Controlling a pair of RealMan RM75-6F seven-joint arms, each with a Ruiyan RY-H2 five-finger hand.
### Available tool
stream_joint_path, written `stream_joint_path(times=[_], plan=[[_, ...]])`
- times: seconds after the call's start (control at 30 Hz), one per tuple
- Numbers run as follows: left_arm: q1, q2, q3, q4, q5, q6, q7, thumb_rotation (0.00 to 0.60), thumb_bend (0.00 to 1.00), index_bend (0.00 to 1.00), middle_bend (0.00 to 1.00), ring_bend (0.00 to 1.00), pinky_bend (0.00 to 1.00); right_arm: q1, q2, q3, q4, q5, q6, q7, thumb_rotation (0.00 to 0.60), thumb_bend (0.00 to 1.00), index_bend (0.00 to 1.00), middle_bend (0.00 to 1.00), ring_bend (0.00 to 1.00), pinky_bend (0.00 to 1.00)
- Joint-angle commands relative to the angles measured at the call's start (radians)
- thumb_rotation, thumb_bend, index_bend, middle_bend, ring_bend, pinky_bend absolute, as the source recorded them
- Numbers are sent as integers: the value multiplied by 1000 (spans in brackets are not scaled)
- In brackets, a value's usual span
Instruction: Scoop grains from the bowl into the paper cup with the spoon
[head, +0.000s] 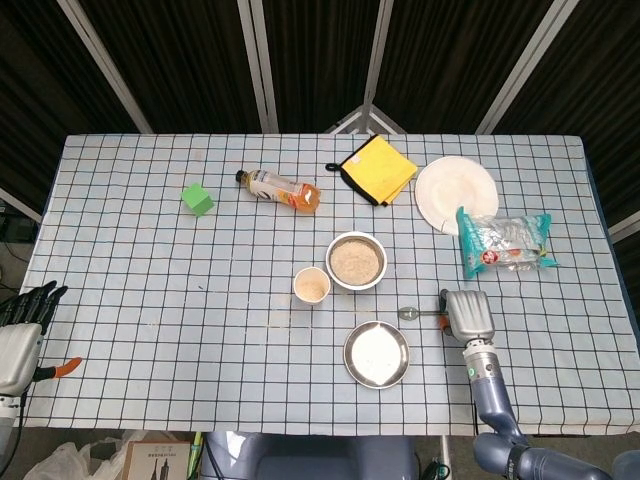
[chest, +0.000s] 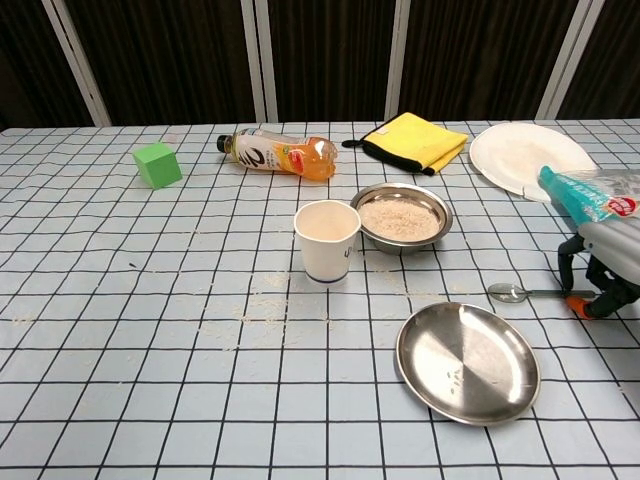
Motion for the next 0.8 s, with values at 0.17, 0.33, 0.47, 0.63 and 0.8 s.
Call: stream_joint_path(times=[0.17,0.33,0.47,0.63,0.8], plan=[[0,0,0,0,-1,-1,-1,600,0,0,0,0,0,1,-6,-2,8,9,-5,-2,600,428,566,945,1000,1000],[0,1,0,-2,-2,-2,-1,600,0,0,0,0,0,1,-4,-7,4,4,-1,1,600,467,566,945,1000,1000],[0,1,0,-2,-2,-2,-2,600,0,0,0,0,0,0,0,-9,-3,-12,10,10,600,477,580,946,1000,1000],[0,1,1,-3,-1,-1,-2,600,0,0,0,0,0,0,17,-5,-27,-32,32,13,600,489,589,946,1000,1000],[1,1,1,-4,1,2,-1,600,0,0,0,0,0,2,54,11,-80,-44,64,-4,600,492,596,945,1000,1000]])
